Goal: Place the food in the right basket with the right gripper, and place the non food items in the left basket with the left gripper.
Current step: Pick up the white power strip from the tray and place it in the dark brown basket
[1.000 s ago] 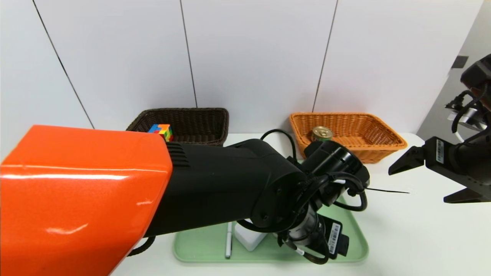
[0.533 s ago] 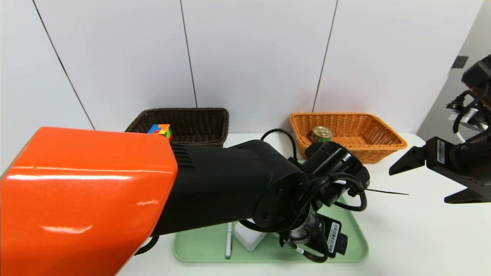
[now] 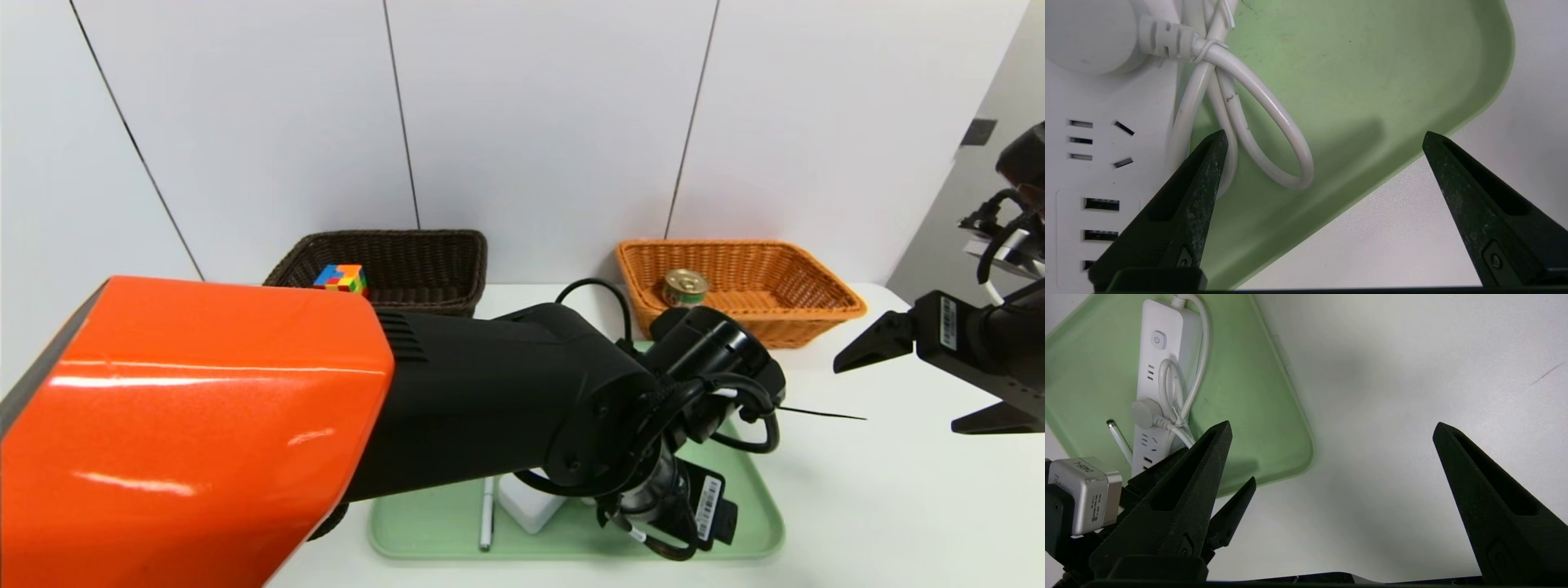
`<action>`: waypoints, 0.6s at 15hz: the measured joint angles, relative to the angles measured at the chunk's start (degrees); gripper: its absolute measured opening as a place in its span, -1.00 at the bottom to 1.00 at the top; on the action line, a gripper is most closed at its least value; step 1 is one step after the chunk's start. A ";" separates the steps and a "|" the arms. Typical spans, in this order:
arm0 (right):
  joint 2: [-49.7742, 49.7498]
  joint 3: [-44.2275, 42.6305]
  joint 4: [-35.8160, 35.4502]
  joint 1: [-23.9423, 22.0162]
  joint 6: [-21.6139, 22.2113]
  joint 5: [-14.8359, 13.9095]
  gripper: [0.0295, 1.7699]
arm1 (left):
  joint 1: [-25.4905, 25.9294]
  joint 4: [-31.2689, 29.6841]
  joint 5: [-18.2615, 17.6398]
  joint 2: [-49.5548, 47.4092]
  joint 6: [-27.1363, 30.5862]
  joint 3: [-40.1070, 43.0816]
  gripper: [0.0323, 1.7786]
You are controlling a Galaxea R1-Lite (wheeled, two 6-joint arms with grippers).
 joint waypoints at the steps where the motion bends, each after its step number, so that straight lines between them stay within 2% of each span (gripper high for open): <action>1: -0.23 0.24 0.00 0.00 -0.02 0.02 0.92 | 0.05 0.01 0.00 0.18 0.00 -0.28 0.90; 9: -2.01 2.41 -0.07 -0.02 -0.24 0.24 0.92 | 0.27 1.07 3.83 2.58 -0.37 -3.04 0.90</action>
